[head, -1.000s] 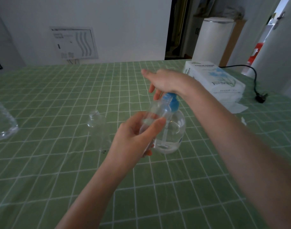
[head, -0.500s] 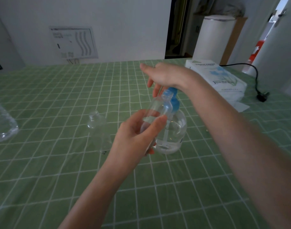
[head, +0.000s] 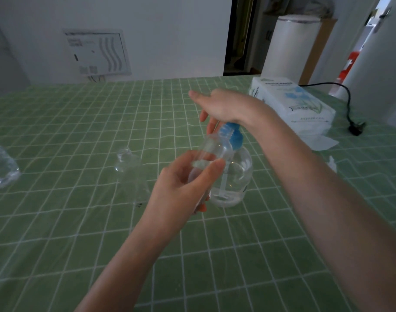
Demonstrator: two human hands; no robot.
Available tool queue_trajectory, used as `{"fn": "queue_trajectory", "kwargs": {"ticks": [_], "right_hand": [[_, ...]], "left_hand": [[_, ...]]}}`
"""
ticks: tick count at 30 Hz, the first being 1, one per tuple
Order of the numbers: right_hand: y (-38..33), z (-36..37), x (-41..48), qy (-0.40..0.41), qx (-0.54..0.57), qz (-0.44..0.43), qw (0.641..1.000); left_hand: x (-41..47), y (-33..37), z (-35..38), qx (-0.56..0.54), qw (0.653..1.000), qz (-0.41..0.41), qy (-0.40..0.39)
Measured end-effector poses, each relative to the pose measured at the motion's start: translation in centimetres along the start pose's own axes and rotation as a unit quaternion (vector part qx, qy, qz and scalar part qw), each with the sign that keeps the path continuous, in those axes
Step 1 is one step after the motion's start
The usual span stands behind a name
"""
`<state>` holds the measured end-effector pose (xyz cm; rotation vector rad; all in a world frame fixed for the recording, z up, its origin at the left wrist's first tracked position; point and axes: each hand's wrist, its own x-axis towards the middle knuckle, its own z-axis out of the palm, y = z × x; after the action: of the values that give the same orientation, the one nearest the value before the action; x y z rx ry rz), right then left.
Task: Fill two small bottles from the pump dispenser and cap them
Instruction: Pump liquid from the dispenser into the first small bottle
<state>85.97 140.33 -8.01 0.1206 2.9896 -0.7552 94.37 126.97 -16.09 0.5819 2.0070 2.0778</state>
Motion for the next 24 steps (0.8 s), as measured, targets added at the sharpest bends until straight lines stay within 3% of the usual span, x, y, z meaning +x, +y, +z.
{"fn": "queue_trajectory", "kwargs": {"ticks": [24], "right_hand": [[-0.3, -0.3, 0.0, 0.015, 0.019, -0.011, 1.000]], "left_hand": [[0.2, -0.3, -0.1, 0.012, 1.000, 0.004, 0.004]]}}
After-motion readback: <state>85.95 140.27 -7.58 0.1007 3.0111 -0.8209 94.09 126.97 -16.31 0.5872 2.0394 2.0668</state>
